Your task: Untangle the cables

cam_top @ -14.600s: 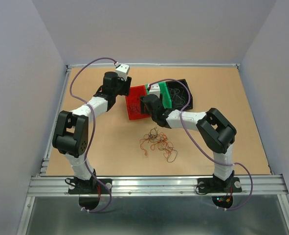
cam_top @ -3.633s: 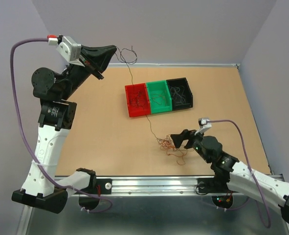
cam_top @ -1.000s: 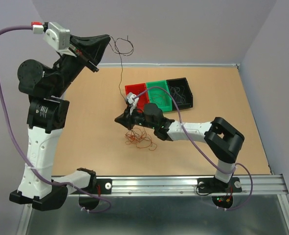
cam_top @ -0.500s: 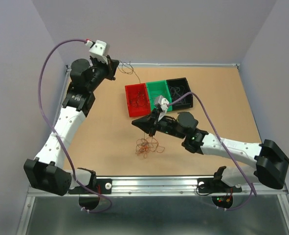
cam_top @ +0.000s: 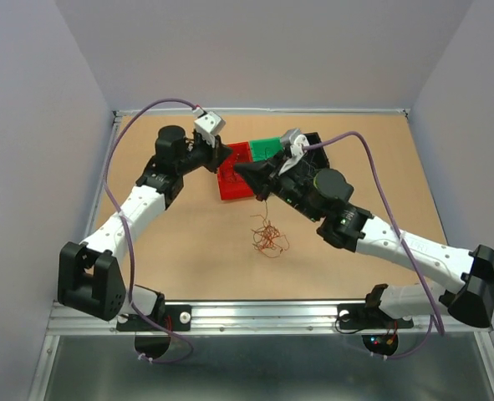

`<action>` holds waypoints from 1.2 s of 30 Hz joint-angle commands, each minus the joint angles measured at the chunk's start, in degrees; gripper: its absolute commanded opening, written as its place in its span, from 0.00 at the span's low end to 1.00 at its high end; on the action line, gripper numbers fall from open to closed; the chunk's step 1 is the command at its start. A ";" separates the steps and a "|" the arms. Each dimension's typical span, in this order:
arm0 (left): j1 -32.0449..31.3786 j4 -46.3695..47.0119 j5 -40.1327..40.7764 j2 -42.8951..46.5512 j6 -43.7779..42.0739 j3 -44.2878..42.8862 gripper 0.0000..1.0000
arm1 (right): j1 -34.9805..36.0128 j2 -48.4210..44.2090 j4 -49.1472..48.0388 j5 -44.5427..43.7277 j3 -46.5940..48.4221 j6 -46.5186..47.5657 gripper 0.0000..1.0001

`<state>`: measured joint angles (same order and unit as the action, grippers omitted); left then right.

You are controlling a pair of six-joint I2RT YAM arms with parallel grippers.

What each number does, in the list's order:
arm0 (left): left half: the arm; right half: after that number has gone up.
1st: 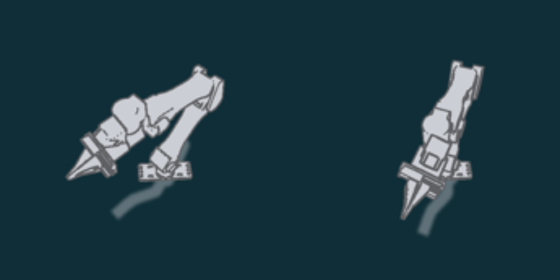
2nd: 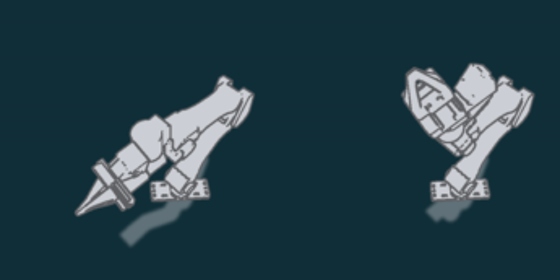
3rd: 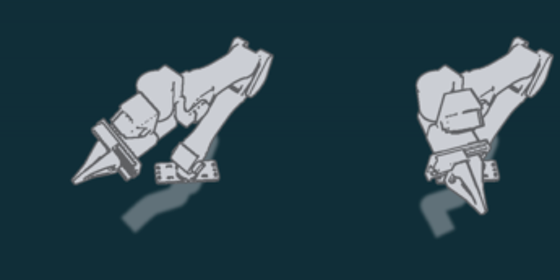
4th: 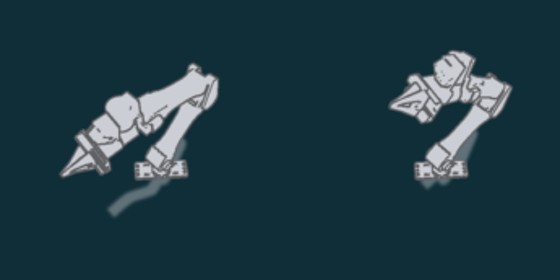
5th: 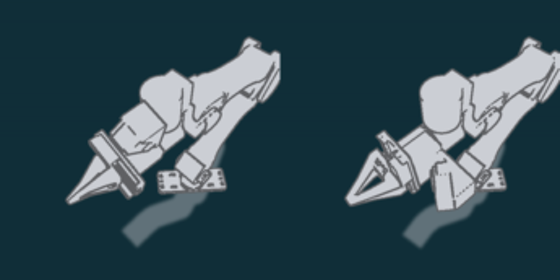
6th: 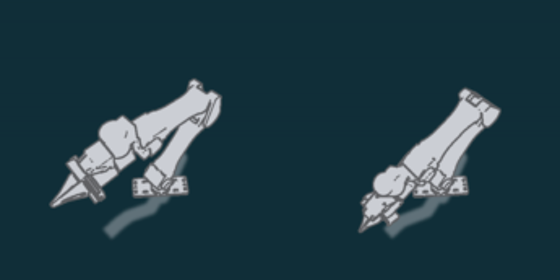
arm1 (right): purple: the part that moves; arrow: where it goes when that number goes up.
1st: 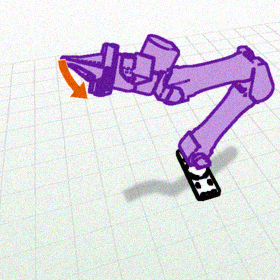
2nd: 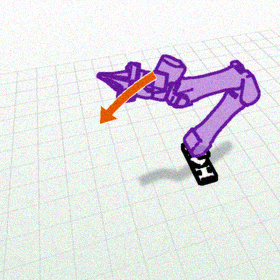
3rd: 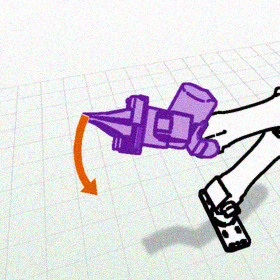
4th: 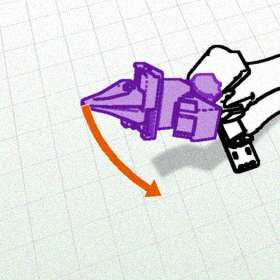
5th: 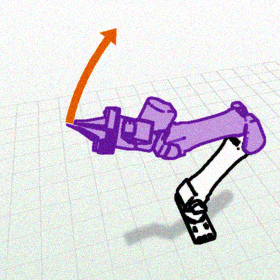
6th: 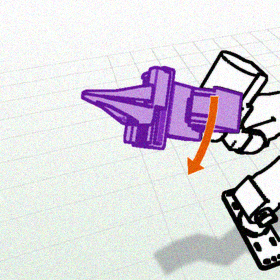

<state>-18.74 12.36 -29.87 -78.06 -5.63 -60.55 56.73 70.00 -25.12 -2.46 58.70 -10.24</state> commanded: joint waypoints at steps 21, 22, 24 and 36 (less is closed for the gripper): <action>-6.48 -1.37 -8.18 7.48 -8.25 1.23 0.00 | -9.80 3.39 17.57 -8.27 1.69 2.58 0.34; -6.57 -1.63 -8.45 7.66 -8.87 1.23 0.00 | -9.97 3.48 17.48 -7.83 1.60 3.20 0.37; -6.48 -2.60 -8.80 8.01 -9.40 0.97 0.00 | -9.97 4.27 17.48 -5.46 1.60 4.79 0.42; -6.48 -4.19 -10.47 8.19 -10.81 0.35 0.00 | -9.97 8.22 17.83 4.47 2.47 8.13 0.63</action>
<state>-25.34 7.38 -38.06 -72.44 -15.16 -57.56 46.57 77.41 -5.54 -1.52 60.97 -4.12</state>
